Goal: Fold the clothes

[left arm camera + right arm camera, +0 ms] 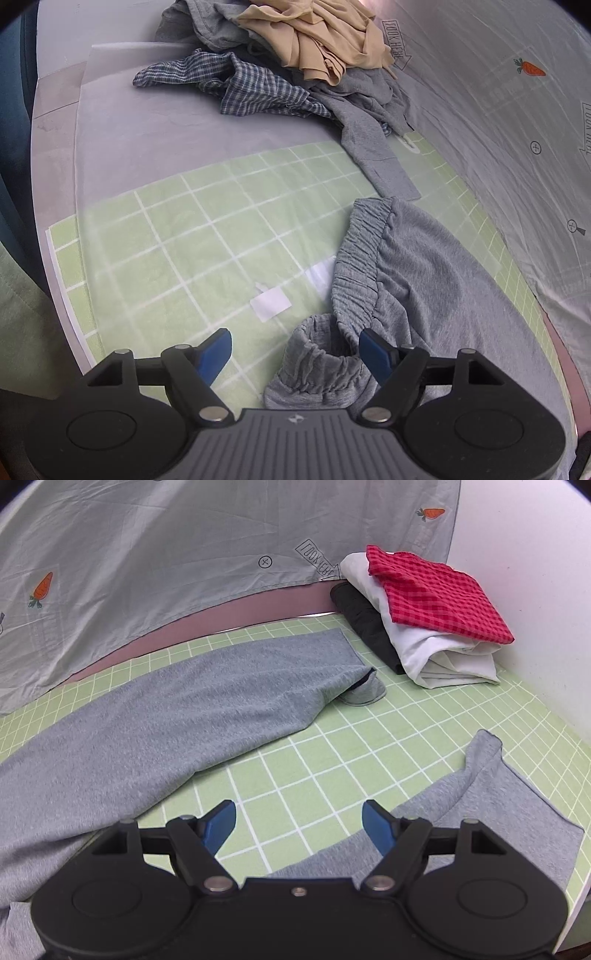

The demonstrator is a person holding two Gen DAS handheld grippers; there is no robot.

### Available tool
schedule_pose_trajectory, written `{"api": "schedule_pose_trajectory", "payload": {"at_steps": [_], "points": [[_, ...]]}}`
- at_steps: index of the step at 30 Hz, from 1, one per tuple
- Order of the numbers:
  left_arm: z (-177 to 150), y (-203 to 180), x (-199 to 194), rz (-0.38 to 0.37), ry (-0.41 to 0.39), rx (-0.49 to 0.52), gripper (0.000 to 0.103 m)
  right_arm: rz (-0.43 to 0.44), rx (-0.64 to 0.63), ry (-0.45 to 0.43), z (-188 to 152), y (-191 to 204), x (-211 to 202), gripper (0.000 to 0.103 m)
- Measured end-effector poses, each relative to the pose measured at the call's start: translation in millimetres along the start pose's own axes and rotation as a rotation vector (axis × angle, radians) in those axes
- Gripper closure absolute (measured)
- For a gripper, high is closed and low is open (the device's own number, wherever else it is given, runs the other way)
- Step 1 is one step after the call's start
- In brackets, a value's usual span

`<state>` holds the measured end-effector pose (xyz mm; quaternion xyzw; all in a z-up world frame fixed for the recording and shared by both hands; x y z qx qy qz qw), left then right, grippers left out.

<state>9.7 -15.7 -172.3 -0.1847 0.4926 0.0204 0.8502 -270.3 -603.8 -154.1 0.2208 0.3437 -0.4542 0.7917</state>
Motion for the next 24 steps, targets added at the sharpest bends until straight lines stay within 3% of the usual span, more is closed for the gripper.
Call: {"api": "schedule_pose_trajectory", "payload": {"at_steps": [3, 6, 8, 9, 12, 13, 15, 21, 24], "points": [[-10, -13, 3, -0.028, 0.028, 0.135, 0.022, 0.005, 0.009, 0.015, -14, 0, -5, 0.027], [-20, -23, 16, 0.010, 0.039, 0.240, 0.022, 0.017, 0.033, 0.040, -28, -1, -7, 0.027], [-20, -24, 25, 0.046, 0.032, 0.253, 0.024, 0.022, 0.036, 0.051, -37, 0, -9, 0.027], [-19, -23, 28, 0.060, 0.029, 0.247, 0.031, 0.025, 0.034, 0.054, -40, 0, -11, 0.027], [-11, -19, 30, 0.058, 0.034, 0.207, 0.082, 0.030, 0.022, 0.057, -47, 2, -18, 0.027], [-7, -17, 28, 0.077, 0.024, 0.208, 0.092, 0.029, 0.016, 0.056, -48, 2, -20, 0.027], [1, -9, 23, 0.122, 0.000, 0.213, 0.092, 0.022, 0.007, 0.057, -50, 1, -23, 0.027], [30, 44, 18, 0.223, -0.013, 0.064, 0.092, 0.008, 0.013, 0.069, -52, -9, -25, 0.027], [36, 52, 16, 0.252, -0.010, 0.047, 0.080, 0.008, 0.016, 0.074, -51, -16, -25, 0.027]]}}
Point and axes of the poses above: each gripper's, at about its wrist camera, not at the fingertips, and x roughly the way its jaws point, y to its left, z to its top, the point moved 6 cm from there along x, roughly the way its jaws point, and after that the axes turned 6 degrees about z, right-handed, at the moved point
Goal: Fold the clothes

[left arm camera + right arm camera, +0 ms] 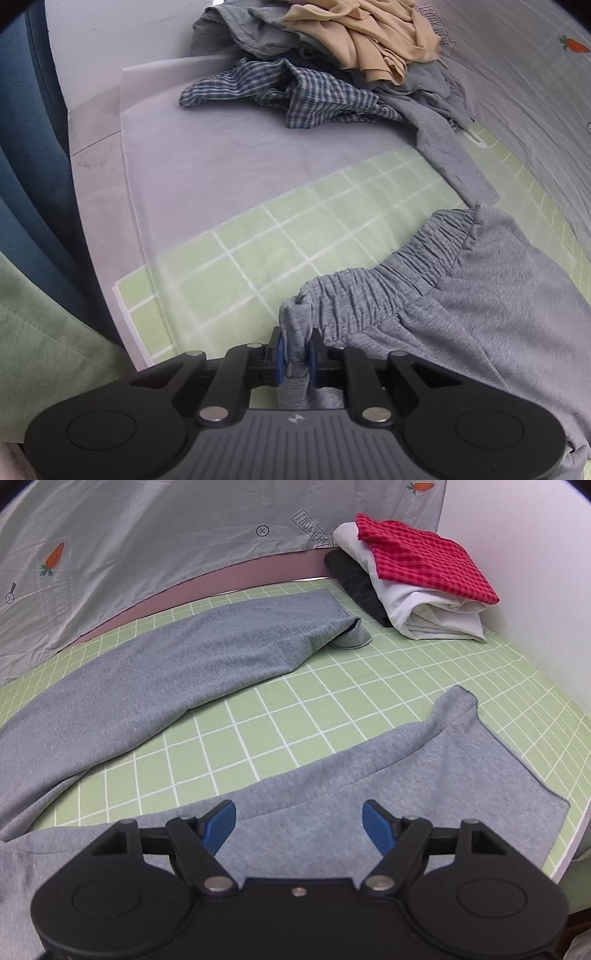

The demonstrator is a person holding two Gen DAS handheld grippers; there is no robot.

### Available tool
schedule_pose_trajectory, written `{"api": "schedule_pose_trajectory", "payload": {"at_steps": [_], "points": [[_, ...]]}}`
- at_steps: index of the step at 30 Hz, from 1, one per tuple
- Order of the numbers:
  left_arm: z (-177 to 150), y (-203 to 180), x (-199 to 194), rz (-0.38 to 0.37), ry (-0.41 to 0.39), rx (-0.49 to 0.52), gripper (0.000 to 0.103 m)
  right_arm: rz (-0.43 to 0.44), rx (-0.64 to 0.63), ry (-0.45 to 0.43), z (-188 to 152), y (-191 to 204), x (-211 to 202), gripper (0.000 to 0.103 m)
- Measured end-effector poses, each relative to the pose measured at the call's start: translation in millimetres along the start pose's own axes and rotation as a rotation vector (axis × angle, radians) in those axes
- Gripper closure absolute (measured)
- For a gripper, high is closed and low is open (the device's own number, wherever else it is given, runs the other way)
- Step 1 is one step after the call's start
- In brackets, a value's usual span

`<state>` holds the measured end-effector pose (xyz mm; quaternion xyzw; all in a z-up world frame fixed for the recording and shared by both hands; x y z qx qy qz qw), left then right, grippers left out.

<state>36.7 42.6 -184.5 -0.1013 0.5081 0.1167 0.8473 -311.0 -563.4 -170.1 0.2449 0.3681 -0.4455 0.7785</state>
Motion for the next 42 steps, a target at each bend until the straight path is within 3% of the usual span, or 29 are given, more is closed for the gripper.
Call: {"api": "schedule_pose_trajectory", "payload": {"at_steps": [2, 4, 6, 11, 16, 18, 23, 29, 35, 42], "points": [[0, -2, -5, 0.016, -0.009, -0.003, 0.070, -0.002, 0.006, 0.003, 2, -6, 1, 0.027], [-2, -8, -14, 0.039, -0.035, -0.010, 0.042, -0.003, 0.021, 0.003, 5, -14, 2, 0.027], [-3, -16, -28, 0.045, -0.075, -0.022, 0.033, -0.007, 0.043, -0.001, 10, -24, 3, 0.027], [-6, -50, -61, 0.013, -0.149, -0.040, 0.026, -0.027, 0.085, -0.033, 28, -54, 7, 0.027], [-25, -114, -67, -0.054, -0.129, 0.055, 0.025, -0.084, 0.099, -0.048, 43, -89, 21, 0.029], [-36, -143, -63, -0.068, -0.112, 0.096, 0.025, -0.069, 0.120, -0.058, 50, -99, 29, 0.035], [-61, -211, -52, -0.096, -0.065, 0.188, 0.025, -0.018, 0.177, -0.085, 79, -115, 56, 0.064], [-82, -265, -33, -0.081, 0.017, 0.207, 0.025, 0.091, 0.351, -0.082, 122, -125, 104, 0.078], [-88, -293, -12, -0.048, 0.085, 0.212, 0.025, 0.286, 0.822, -0.057, 142, -142, 151, 0.073], [-86, -307, -3, 0.012, 0.075, 0.293, 0.021, 0.293, 0.913, -0.068, 160, -145, 184, 0.060]]}}
Point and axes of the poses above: each gripper's, at about its wrist camera, not at the fingertips, and x roughly the way its jaws point, y to its left, z to its top, the point moved 6 cm from there along x, roughly the way its jaws point, and after that the axes turned 6 degrees about z, right-handed, at the moved point
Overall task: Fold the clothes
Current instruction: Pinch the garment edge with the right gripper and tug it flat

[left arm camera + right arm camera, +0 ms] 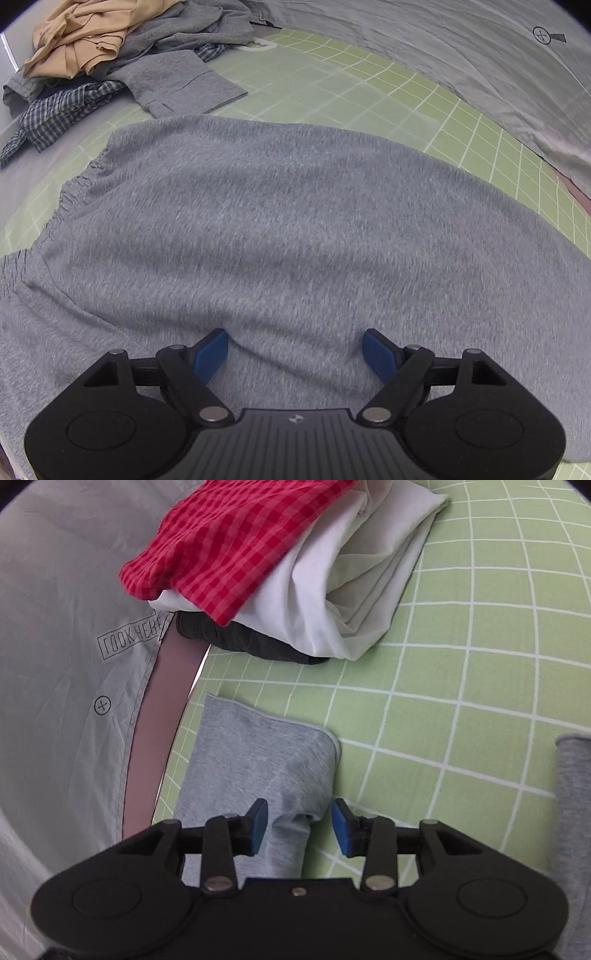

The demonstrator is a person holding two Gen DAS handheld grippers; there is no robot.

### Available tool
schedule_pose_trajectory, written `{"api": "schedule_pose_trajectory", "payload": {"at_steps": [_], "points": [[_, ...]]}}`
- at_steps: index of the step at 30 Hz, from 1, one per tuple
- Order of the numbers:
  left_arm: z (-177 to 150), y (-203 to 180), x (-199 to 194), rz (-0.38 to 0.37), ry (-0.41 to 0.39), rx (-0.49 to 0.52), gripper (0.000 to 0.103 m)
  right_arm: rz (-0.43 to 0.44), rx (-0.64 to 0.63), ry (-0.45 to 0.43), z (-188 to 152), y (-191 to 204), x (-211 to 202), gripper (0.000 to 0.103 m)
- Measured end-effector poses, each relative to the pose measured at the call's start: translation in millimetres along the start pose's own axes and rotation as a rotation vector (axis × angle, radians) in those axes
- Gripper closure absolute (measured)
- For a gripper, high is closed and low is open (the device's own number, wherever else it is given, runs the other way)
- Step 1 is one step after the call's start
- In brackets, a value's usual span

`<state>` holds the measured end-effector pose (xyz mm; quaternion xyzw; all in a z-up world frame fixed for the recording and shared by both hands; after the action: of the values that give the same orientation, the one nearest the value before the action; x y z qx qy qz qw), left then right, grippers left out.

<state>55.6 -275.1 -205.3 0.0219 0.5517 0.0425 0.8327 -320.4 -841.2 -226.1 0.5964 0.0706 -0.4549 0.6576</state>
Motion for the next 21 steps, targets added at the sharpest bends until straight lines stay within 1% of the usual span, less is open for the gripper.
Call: {"api": "schedule_pose_trajectory", "payload": {"at_steps": [3, 4, 5, 6, 7, 8, 9, 10, 13, 14, 15, 16, 18, 19, 20, 21], "points": [[1, -2, 2, 0.014, -0.002, 0.019, 0.020, -0.007, 0.031, -0.013, 10, 1, 9, 0.060], [1, -3, 2, 0.018, -0.003, 0.024, 0.020, -0.012, 0.043, -0.016, 13, 1, 12, 0.061], [1, -2, 2, 0.018, -0.003, 0.023, 0.019, -0.016, 0.043, -0.016, 16, 1, 15, 0.067], [1, -2, 2, 0.018, -0.004, 0.022, 0.019, -0.015, 0.012, -0.014, 18, 4, 17, 0.072], [2, -3, 3, 0.019, -0.004, 0.022, 0.018, -0.015, -0.019, -0.012, 21, 6, 18, 0.086], [2, -3, 3, 0.019, -0.004, 0.023, 0.018, -0.015, -0.050, -0.011, 23, 9, 20, 0.102], [2, -3, 3, 0.019, -0.004, 0.023, 0.018, -0.012, -0.091, -0.014, 26, 13, 20, 0.102], [2, -3, 3, 0.019, -0.004, 0.024, 0.018, -0.006, -0.162, -0.036, 30, 22, 17, 0.102], [2, -3, 4, 0.019, -0.005, 0.025, 0.016, -0.014, -0.391, -0.108, 45, 50, 0, 0.102], [2, -3, 4, 0.018, -0.006, 0.026, 0.016, -0.031, -0.483, -0.134, 48, 59, -6, 0.102], [2, -3, 4, 0.018, -0.006, 0.026, 0.016, -0.057, -0.569, -0.154, 50, 65, -9, 0.102], [2, -3, 4, 0.018, -0.007, 0.027, 0.015, -0.108, -0.638, -0.149, 49, 64, -7, 0.101], [2, -3, 4, 0.018, -0.007, 0.028, 0.015, -0.210, -0.760, -0.137, 48, 61, -3, 0.095], [2, -3, 4, 0.018, -0.008, 0.029, 0.015, -0.251, -0.766, -0.121, 48, 54, -1, 0.087], [2, -3, 4, 0.017, -0.008, 0.029, 0.015, -0.270, -0.748, -0.117, 48, 47, -2, 0.083], [2, -3, 4, 0.018, -0.009, 0.029, 0.014, -0.273, -0.718, -0.117, 49, 40, -4, 0.082]]}}
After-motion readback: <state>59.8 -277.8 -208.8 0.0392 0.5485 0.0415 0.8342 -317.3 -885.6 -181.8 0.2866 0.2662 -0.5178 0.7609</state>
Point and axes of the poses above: each gripper's, at about its wrist camera, not at the fingertips, and x roughly the way its jaws point, y to its left, z to its top, the point moved 6 cm from there along x, roughly the way its jaws point, and after that the axes turned 6 degrees about z, right-handed, at the moved point
